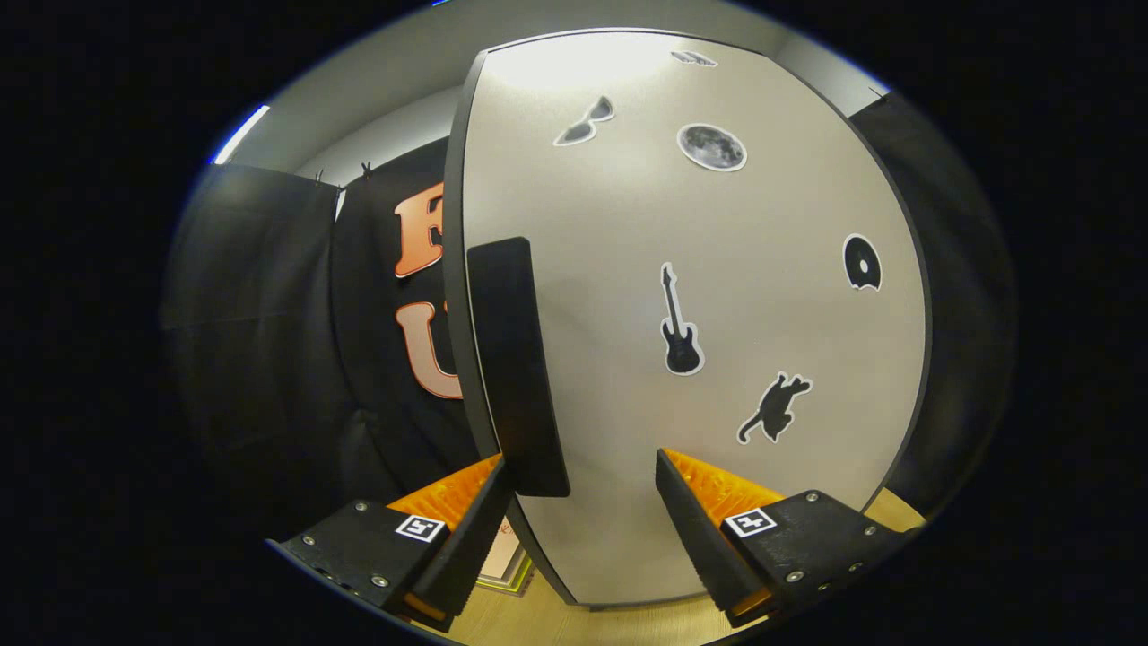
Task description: Open the shoe cabinet door, grab the shoes and put them into the shoe cabinet, then close the shoe cabinet door.
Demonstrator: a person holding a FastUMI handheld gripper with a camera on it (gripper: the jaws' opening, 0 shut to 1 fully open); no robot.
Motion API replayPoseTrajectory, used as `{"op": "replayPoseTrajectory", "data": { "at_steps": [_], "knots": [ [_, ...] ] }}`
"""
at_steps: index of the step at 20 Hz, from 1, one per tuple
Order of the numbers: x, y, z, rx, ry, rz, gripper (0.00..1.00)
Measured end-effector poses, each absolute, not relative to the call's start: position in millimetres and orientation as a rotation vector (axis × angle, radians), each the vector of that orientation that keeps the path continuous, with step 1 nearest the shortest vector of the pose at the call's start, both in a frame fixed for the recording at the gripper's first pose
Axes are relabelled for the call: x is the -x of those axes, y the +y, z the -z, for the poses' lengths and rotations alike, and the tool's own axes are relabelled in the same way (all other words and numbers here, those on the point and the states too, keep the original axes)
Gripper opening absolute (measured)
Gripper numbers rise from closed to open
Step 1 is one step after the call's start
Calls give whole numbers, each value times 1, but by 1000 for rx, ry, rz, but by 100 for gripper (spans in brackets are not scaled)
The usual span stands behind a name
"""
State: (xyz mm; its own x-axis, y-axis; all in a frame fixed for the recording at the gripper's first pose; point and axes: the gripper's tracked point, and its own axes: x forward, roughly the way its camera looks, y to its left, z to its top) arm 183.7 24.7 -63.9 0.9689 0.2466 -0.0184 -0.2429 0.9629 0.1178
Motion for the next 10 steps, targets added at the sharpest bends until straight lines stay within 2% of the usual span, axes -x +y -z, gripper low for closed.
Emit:
{"op": "replayPoseTrajectory", "data": {
  "at_steps": [10],
  "knots": [
    [-94,-23,40,-66,16,-247,97]
  ]
}}
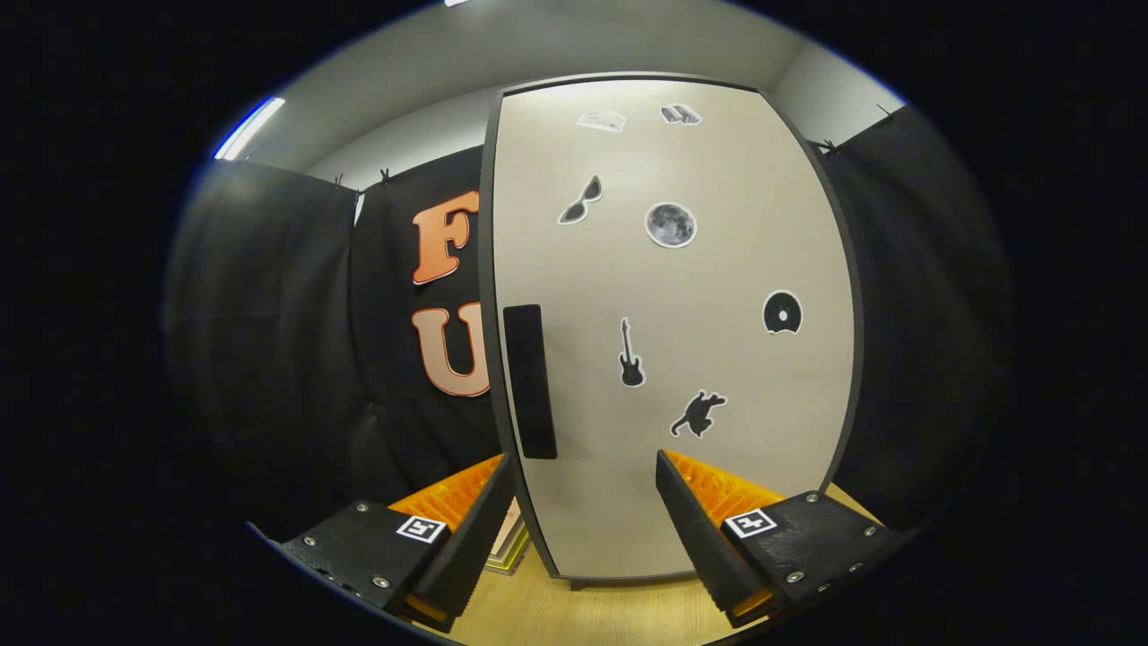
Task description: Open the shoe cabinet door, grab the shoes and put them into the shoe cabinet, then close the shoe cabinet door.
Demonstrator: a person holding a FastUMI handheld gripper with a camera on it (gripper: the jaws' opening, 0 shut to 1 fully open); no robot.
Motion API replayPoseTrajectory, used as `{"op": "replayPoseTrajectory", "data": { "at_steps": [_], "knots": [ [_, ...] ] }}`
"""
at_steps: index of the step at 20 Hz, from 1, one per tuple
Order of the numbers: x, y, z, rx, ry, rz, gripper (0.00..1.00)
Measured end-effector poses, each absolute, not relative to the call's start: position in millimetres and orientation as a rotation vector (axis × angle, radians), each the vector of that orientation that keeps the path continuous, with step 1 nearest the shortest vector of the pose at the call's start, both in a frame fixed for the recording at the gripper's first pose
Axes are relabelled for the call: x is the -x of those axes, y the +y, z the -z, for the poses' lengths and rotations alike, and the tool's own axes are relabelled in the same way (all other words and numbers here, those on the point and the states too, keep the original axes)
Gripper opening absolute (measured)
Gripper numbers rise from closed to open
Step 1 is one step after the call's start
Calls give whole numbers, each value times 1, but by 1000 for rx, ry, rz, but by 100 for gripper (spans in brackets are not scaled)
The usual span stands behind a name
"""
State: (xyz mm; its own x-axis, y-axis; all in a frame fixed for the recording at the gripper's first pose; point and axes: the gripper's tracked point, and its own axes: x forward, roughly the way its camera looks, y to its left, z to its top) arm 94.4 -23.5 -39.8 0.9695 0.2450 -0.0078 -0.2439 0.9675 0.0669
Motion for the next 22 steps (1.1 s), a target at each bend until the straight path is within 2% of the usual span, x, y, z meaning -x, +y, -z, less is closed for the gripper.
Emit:
{"op": "replayPoseTrajectory", "data": {
  "at_steps": [11,22],
  "knots": [
    [12,-61,50,-37,88,-202,97],
    [69,-87,38,-34,82,-96,97]
  ]
}}
